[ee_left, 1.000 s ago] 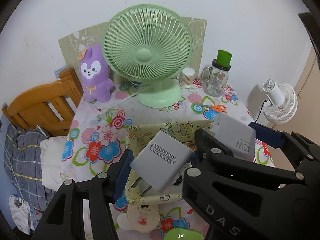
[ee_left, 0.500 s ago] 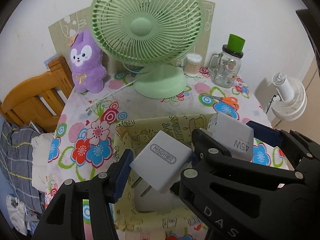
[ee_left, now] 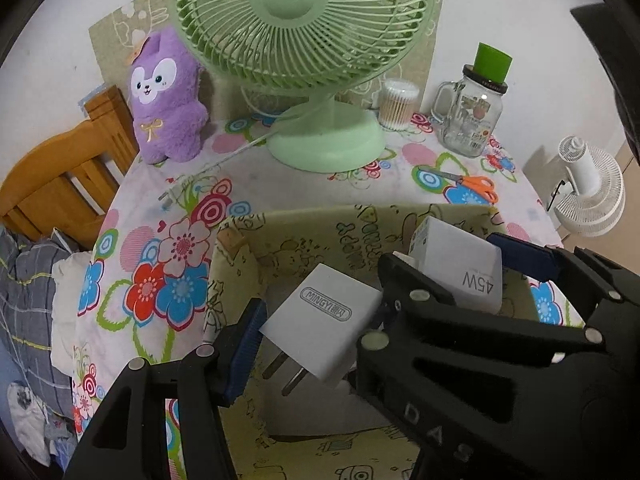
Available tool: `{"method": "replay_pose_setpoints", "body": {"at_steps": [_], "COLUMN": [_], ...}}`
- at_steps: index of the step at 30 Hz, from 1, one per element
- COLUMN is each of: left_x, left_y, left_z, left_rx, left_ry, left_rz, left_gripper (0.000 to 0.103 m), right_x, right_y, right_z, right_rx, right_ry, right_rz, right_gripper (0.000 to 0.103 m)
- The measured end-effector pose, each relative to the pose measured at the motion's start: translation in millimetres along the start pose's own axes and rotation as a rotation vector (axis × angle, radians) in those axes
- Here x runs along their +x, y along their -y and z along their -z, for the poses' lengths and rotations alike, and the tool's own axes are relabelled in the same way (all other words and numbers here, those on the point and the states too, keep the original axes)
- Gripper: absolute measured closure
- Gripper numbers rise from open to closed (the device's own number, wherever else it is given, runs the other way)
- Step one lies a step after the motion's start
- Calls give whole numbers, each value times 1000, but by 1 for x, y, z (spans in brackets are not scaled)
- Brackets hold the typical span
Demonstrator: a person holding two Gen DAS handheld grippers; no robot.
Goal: Organize rigid objects
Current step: 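Lower the small plug charger and the larger charger into the fabric box with both tools, then open the left tool to release the plug charger while the right tool releases the larger charger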
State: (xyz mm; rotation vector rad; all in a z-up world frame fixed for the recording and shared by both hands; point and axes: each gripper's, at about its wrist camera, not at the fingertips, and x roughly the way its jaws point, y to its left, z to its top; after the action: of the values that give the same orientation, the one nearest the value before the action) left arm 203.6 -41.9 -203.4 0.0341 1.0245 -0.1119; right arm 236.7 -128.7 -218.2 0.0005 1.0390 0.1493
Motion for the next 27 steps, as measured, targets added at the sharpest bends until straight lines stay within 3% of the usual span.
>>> {"method": "replay_pose_setpoints", "body": {"at_steps": [4,10,14,21,24,25,27], "left_x": [-3,-4,-3,-1,-4,-6,-8], "left_y": [-5,-6,-3,1,3,3,3], "left_z": [2,1,2,0,3,3,3], "left_rx": [7,34,59,54,59,59,53], "left_ry": [14,-14,-21,-41,-45,-47,-56], "left_rz": [6,35,23,13,7,6,3], "left_gripper": [18,17,15,12,11,9,9], "right_x": [5,8,11,19,13,9,1], "right_y": [-1,-9,-9,-4,-3,-4,-8], "right_z": [-1,-2,-4,0,3,4,5], "right_rx": [-7,-37,-52,-14,-7,-10,-41], "right_ry": [-6,-24,-34,-115,-106,-97,-74], "right_rz": [-6,-36,-30,-97,-108,-123,-121], "right_gripper": [23,23,22,22,21,20,9]}}
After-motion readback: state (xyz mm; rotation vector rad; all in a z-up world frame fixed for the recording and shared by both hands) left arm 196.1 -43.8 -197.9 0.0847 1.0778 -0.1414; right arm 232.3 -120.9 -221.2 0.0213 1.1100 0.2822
